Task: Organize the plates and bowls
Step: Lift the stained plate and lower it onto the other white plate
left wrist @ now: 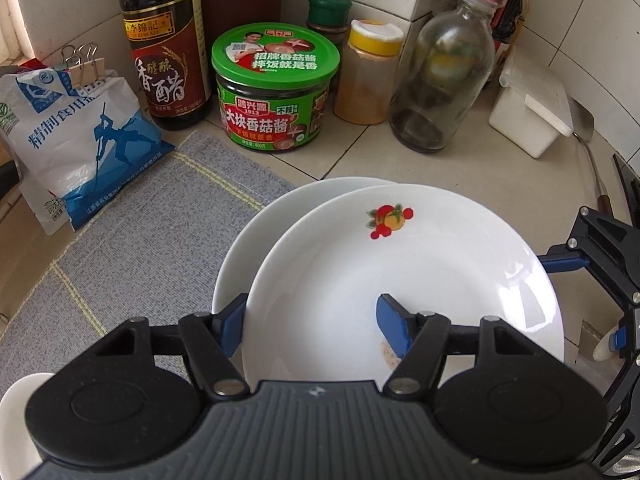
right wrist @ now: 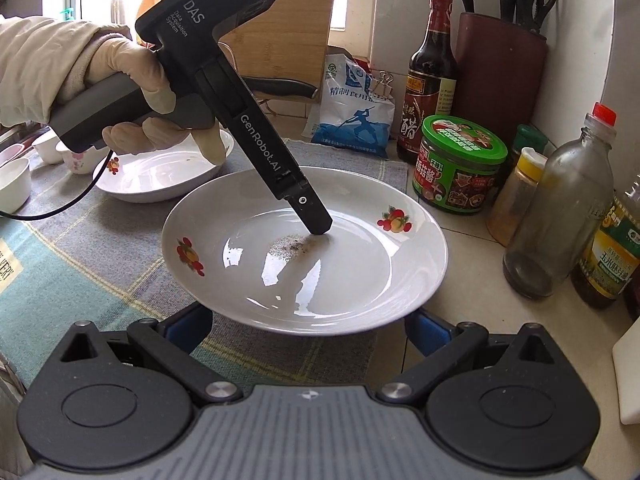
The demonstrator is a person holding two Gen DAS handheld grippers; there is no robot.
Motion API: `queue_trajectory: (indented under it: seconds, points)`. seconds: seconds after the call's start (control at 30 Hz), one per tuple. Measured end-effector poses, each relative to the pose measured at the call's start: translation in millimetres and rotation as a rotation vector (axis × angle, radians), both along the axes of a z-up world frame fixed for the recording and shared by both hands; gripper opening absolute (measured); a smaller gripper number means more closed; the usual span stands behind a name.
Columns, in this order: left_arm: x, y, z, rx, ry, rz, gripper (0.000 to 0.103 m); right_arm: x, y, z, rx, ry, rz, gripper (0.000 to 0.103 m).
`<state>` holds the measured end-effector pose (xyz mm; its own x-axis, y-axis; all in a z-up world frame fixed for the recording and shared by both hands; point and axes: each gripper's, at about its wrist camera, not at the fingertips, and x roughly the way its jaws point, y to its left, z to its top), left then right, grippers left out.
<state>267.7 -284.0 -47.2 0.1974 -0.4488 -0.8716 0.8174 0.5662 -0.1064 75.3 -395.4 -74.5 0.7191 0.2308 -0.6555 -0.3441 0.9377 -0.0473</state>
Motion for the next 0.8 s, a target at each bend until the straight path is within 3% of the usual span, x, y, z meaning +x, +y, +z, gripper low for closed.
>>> queue_trajectory:
  seconds: [0.8]
  points:
    - [3.1,-4.6,0.9,0.0,-0.018,0.003,0.068,-2.6,0.4,4.7,-0.019,-0.014,-0.02,0.103]
